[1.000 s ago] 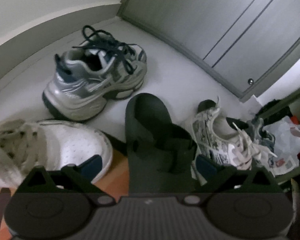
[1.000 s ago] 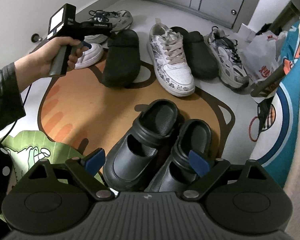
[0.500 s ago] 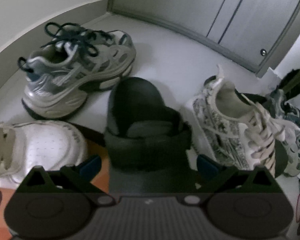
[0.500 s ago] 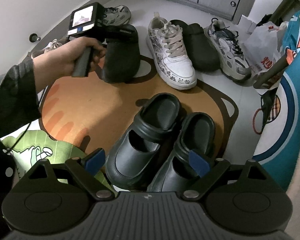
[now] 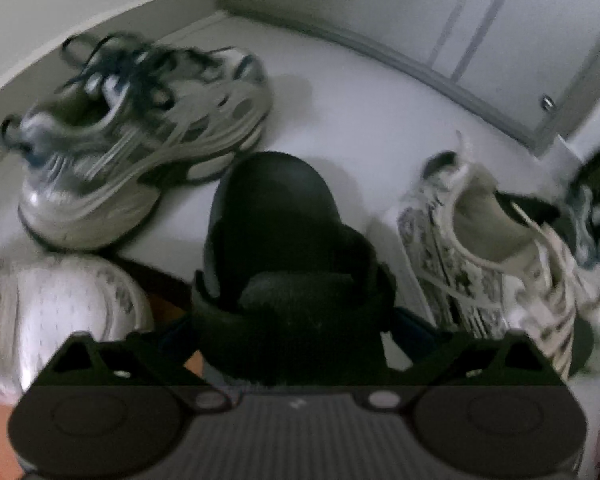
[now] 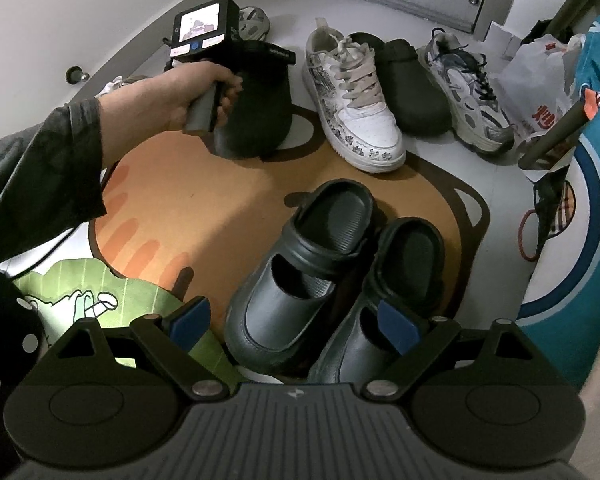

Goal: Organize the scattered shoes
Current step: 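Close the left tool on the black clog beside the patterned sneaker, then carry the black clog with the left tool toward the paired black clogs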

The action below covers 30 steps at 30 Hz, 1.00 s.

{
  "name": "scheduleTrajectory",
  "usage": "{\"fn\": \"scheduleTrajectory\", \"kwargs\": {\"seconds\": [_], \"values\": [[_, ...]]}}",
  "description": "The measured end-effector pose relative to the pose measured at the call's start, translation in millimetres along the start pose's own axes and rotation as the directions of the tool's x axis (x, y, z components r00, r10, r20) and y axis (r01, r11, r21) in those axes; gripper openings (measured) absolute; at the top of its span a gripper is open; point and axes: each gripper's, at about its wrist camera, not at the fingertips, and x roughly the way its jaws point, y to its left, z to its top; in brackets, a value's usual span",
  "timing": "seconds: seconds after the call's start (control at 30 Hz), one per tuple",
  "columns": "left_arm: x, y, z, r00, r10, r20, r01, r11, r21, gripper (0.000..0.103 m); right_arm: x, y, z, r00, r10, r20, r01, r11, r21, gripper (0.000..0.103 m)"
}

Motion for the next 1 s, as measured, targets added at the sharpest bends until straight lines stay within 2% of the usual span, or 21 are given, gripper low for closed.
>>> {"fn": "scheduleTrajectory", "kwargs": {"seconds": [0.13, 0.43, 0.63, 0.87, 1.0], "values": [[-2, 10, 0, 0.999, -0.029, -0.014, 0.028, 0.999, -0.035, 0.092, -1, 1, 0, 1.000, -0.007, 0.004, 0.007, 1.000, -0.004, 0.094], [-19, 14, -22, 0.988, -0.132, -0.079, 0.135, 0.990, 0.036, 0.091, -4, 10, -2, 0.999, -0.027, 0.019, 0.027, 0.999, -0.037, 0.094], [-37, 22, -39, 0.979, -0.167, -0.118, 0.174, 0.984, 0.047, 0.091, -6, 16, -3, 0.999, -0.040, 0.030, 0.041, 0.997, -0.059, 0.094], [-57, 34, -53, 0.975, -0.183, -0.129, 0.193, 0.979, 0.068, 0.091, -6, 21, -6, 0.998, -0.054, 0.034, 0.056, 0.995, -0.080, 0.094], [-71, 45, -62, 0.965, -0.221, -0.140, 0.231, 0.971, 0.066, 0.091, -6, 24, -7, 0.997, -0.062, 0.036, 0.065, 0.994, -0.091, 0.094]]}}
